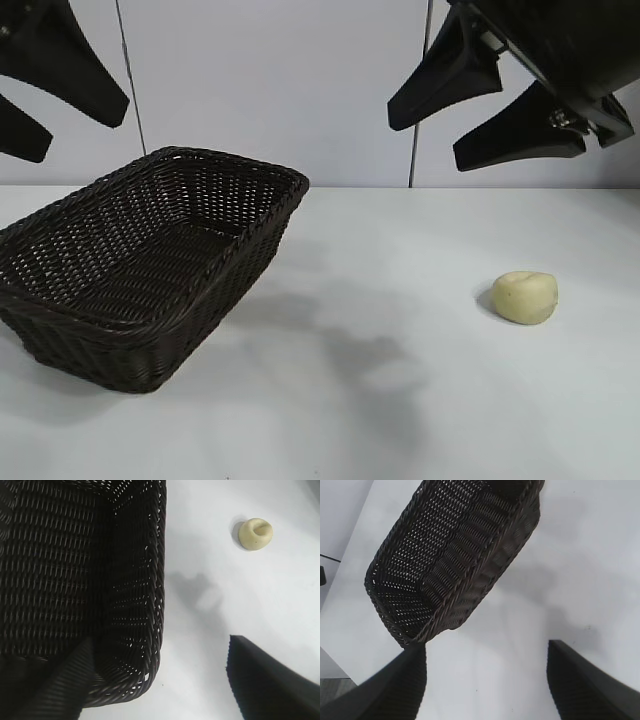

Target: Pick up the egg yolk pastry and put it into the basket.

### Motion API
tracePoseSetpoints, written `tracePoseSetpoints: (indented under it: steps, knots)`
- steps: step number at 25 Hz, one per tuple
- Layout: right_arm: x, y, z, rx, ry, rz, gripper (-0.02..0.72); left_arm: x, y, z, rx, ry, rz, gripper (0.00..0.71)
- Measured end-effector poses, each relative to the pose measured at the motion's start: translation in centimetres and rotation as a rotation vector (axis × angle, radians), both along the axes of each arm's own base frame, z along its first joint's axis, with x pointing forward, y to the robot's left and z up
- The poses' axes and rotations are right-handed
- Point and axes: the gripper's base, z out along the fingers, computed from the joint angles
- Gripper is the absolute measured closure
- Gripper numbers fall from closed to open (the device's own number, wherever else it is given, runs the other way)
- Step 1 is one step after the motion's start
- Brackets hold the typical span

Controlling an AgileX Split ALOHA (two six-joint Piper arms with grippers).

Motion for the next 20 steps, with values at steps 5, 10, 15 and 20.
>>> tracePoseSetpoints:
  steps: [5,10,15,20]
  knots:
    - [0.0,0.0,0.0,0.0,0.0,0.0,0.207,0.0,0.0,0.0,0.0,0.0,0.0,0.17]
    - [0.0,0.0,0.0,0.0,0.0,0.0,0.207,0.0,0.0,0.0,0.0,0.0,0.0,0.17]
    - [0.0,0.0,0.0,0.0,0.0,0.0,0.207,0.0,0.0,0.0,0.0,0.0,0.0,0.17]
    - [0.0,0.0,0.0,0.0,0.0,0.0,0.207,0.11,0.03,0.04,0.0,-0.011,0.008,0.17]
